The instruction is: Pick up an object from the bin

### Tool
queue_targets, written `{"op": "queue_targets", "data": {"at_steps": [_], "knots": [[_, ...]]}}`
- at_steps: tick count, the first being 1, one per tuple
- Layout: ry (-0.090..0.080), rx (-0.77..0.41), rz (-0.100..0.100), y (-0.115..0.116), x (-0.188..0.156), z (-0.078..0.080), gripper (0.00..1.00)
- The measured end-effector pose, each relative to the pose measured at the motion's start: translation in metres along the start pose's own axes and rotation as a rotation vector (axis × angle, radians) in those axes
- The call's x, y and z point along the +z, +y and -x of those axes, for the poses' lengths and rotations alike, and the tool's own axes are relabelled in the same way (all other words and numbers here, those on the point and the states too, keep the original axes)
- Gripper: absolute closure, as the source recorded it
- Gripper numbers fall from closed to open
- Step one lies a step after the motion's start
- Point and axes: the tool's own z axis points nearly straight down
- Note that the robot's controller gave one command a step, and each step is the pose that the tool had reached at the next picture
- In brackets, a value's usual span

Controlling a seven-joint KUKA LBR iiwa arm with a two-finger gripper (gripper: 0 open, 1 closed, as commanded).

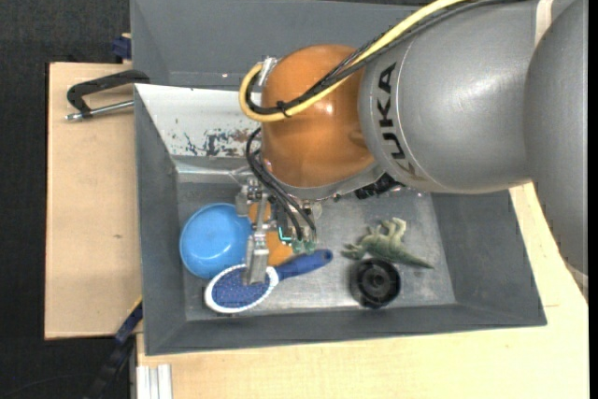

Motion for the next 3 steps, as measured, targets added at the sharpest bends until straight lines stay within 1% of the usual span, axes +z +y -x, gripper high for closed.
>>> {"op": "queue_targets", "data": {"at_steps": [1,2,3], "knots": [[-0.002,-0.117,0.001,0.007,0.114,0.003,0.00],[-0.017,-0.115,0.005,0.008,0.111,0.006,1.00],[-0.021,-0.087,0.006,0.015,-0.111,0.013,1.00]]}}
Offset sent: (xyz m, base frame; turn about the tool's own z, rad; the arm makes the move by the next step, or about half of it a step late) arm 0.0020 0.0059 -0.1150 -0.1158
